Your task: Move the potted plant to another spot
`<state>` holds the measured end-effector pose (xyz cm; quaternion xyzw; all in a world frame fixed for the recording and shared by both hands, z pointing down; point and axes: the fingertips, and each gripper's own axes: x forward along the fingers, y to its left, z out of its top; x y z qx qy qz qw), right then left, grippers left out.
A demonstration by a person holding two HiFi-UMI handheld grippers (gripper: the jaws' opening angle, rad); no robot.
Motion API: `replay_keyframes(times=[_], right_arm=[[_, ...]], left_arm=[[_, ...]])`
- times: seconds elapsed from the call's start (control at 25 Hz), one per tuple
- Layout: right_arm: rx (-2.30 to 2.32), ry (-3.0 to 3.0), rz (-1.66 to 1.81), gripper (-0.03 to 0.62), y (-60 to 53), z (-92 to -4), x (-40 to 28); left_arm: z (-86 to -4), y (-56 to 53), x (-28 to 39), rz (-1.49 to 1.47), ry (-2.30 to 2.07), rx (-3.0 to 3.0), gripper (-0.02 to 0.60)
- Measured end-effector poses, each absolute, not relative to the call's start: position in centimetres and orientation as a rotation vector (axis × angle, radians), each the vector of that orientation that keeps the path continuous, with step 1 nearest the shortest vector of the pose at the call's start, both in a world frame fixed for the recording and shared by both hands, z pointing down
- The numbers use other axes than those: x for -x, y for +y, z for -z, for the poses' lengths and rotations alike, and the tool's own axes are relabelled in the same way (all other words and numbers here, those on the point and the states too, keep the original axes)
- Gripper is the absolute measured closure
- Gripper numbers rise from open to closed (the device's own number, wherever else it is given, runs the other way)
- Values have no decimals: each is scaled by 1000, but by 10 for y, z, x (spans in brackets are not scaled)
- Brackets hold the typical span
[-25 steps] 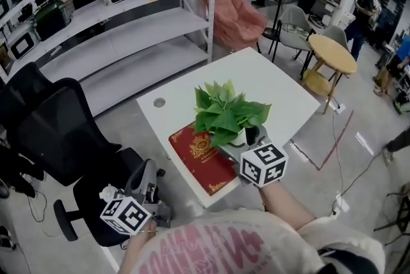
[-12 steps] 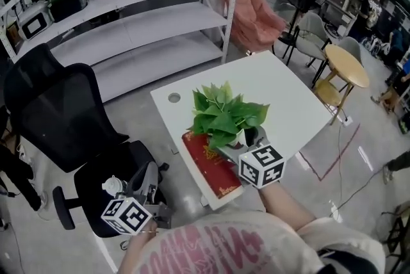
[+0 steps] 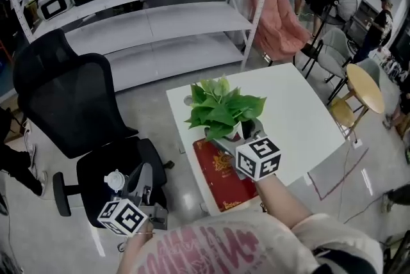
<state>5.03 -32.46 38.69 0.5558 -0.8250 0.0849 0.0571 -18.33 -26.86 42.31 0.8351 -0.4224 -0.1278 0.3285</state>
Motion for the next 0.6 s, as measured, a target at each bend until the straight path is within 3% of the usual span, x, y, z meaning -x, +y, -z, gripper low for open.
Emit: replay_keyframes(times=[0.6], right_arm=[[-1464,-2553,-262,106,-399,-417,-19]], left_arm=[[-452,-267,215,317,-1298,-2033,578]])
